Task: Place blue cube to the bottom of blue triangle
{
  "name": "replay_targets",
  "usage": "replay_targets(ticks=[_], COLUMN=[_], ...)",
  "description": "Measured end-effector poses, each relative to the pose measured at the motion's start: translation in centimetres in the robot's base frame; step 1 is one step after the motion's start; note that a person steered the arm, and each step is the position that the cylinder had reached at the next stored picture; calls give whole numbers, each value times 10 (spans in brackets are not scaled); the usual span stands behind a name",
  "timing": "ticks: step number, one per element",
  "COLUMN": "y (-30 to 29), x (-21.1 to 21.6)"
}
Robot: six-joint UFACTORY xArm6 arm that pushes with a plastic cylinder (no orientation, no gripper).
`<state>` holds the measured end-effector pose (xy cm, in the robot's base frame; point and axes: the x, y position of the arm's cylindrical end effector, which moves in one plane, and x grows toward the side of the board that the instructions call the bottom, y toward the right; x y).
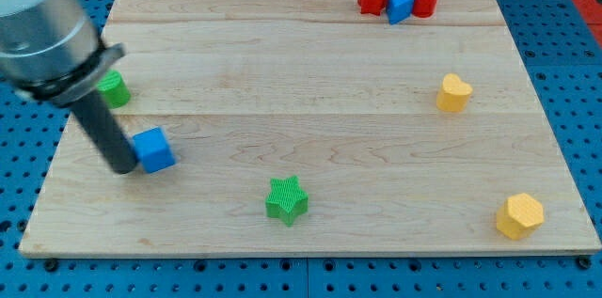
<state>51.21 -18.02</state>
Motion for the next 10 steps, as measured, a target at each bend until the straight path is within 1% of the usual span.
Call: replay_targets(ticks=[1, 2, 3, 4, 5, 6, 7, 8, 9, 10], y=[60, 78, 119, 148, 132, 94, 84, 32, 2, 59], x=[-8, -44, -67, -103, -133, -138, -137, -141, -155, -178])
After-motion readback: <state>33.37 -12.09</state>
